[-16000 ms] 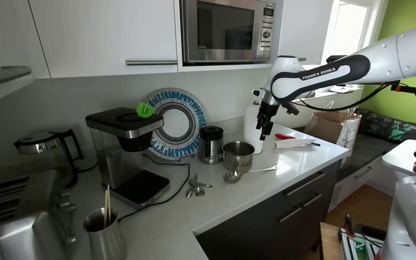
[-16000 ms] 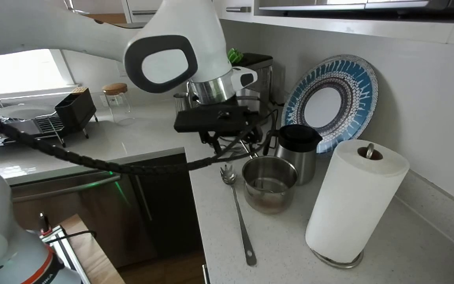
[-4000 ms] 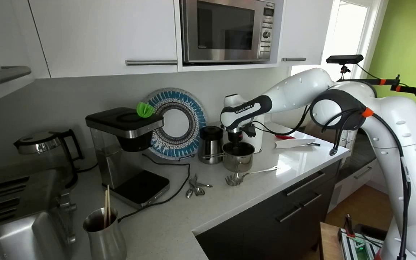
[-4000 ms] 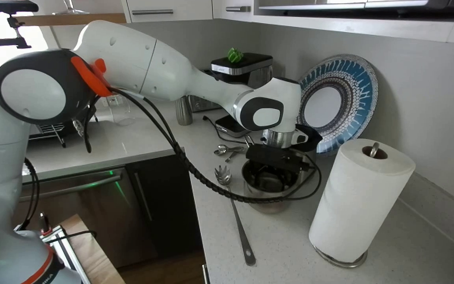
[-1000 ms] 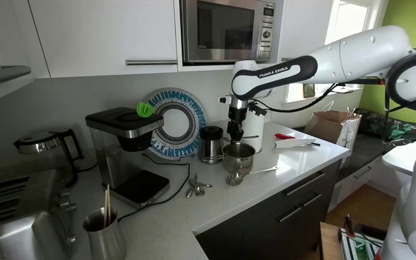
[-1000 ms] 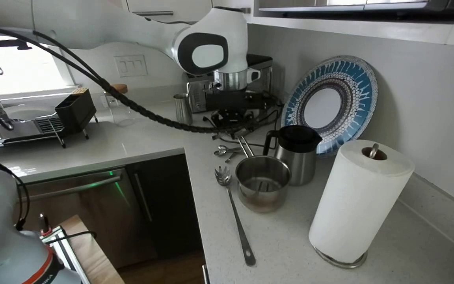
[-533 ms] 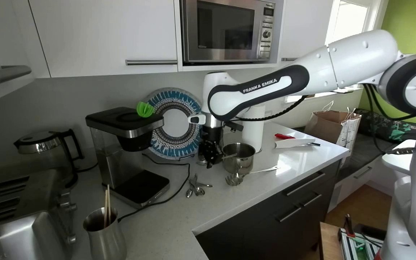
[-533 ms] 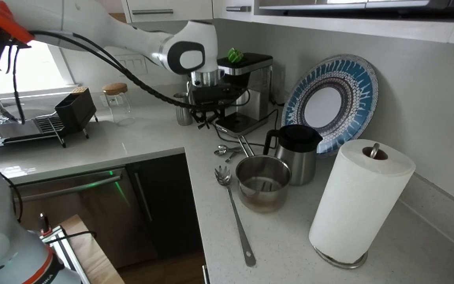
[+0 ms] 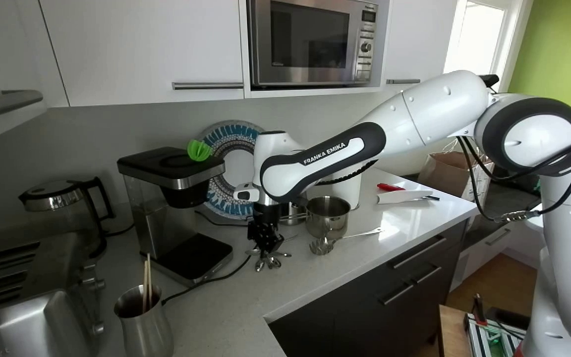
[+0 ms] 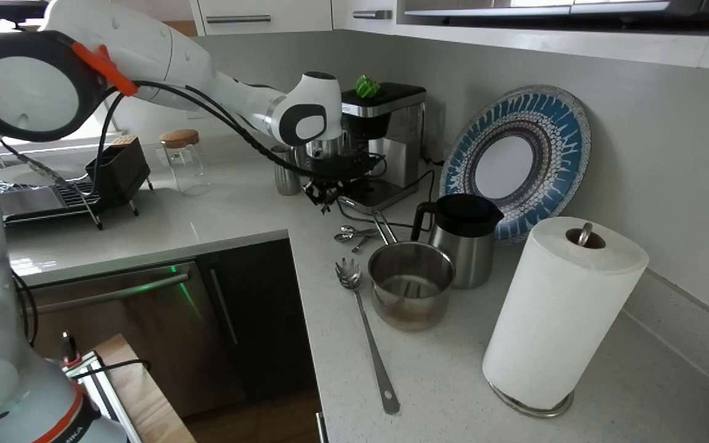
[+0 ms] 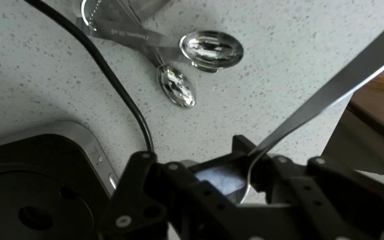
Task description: Pick up the spoon from the silver pot and put it on the kitchen counter
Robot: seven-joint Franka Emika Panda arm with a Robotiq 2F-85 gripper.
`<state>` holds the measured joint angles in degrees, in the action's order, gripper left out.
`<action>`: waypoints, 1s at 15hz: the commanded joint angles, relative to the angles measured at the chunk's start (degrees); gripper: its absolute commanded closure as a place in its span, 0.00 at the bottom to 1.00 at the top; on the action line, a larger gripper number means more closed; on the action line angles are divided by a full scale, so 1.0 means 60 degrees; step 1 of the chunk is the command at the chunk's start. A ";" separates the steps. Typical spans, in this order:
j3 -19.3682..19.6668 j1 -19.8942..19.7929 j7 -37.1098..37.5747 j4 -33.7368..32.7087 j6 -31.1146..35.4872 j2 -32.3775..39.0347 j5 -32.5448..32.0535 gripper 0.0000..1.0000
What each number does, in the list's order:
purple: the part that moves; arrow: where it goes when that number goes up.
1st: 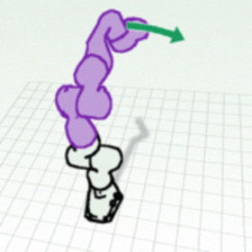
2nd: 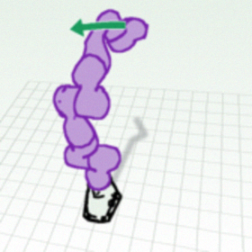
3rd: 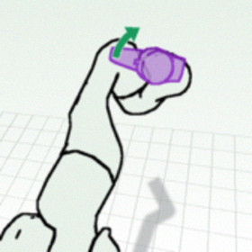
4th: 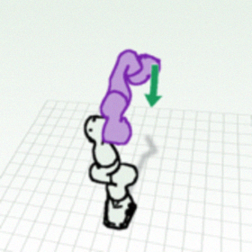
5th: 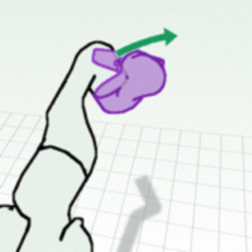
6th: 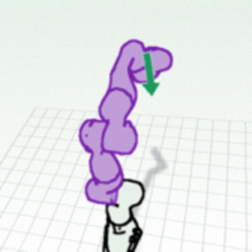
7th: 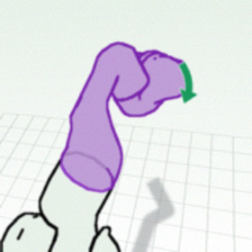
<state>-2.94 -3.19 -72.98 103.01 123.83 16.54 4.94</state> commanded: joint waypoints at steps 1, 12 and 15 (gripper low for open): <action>-0.0144 -0.0065 -0.0316 -0.0447 -0.0266 0.0465 0.0006 0.67; 0.0498 -0.0381 0.0930 0.0895 -0.1247 -0.1307 -0.0473 0.00; 0.0688 -0.0674 -0.0001 0.2175 -0.2040 -0.2787 0.0056 0.00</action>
<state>0.35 -5.98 -69.49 106.15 113.74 9.83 3.81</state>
